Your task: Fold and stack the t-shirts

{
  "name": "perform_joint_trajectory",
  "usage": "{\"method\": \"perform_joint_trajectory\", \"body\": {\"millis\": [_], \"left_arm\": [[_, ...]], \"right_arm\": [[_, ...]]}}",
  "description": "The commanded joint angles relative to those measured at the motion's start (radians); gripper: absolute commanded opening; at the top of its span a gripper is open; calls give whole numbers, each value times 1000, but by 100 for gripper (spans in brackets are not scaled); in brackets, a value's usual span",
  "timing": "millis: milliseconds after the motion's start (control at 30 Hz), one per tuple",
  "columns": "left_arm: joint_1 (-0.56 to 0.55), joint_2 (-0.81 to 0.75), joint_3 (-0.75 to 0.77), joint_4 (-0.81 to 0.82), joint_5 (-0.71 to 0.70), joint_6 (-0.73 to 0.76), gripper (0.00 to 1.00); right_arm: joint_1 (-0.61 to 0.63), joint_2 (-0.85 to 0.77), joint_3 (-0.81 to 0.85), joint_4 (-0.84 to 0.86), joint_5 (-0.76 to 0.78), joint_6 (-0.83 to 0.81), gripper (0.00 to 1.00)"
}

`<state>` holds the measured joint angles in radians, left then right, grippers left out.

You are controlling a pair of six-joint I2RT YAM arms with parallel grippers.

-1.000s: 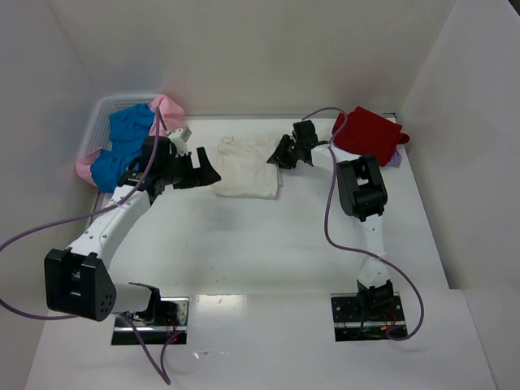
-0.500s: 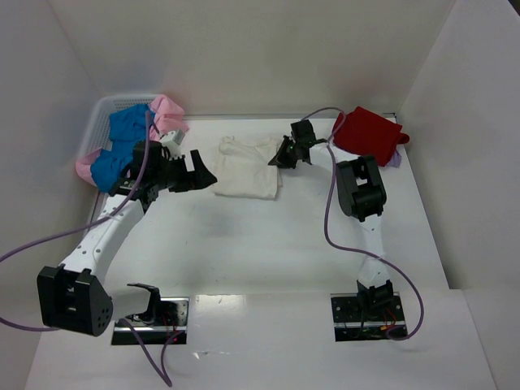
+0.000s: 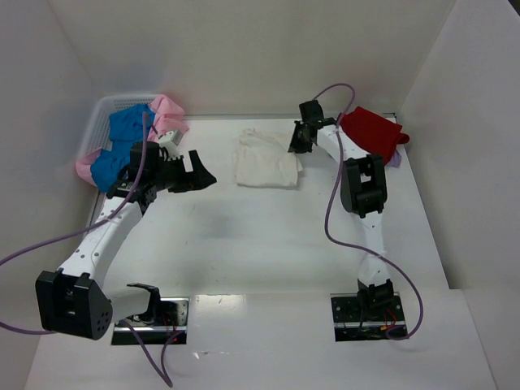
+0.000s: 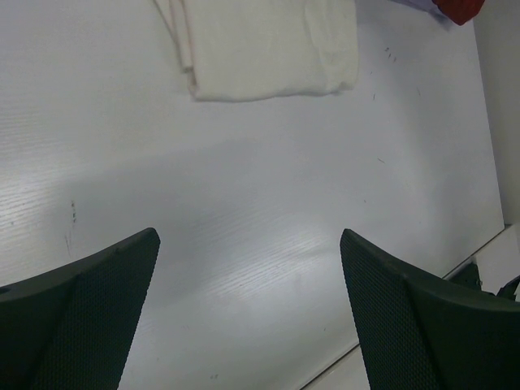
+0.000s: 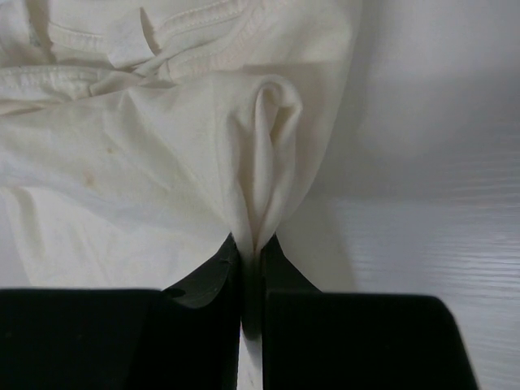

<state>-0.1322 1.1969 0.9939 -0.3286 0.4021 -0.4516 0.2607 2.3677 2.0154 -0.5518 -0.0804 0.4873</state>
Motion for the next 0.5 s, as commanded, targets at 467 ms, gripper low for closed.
{"method": "perform_joint_trajectory", "body": {"millis": [467], "left_arm": [[16, 67, -6, 40, 58, -6, 100]], "right_arm": [[-167, 53, 487, -244, 293, -211, 0]]}}
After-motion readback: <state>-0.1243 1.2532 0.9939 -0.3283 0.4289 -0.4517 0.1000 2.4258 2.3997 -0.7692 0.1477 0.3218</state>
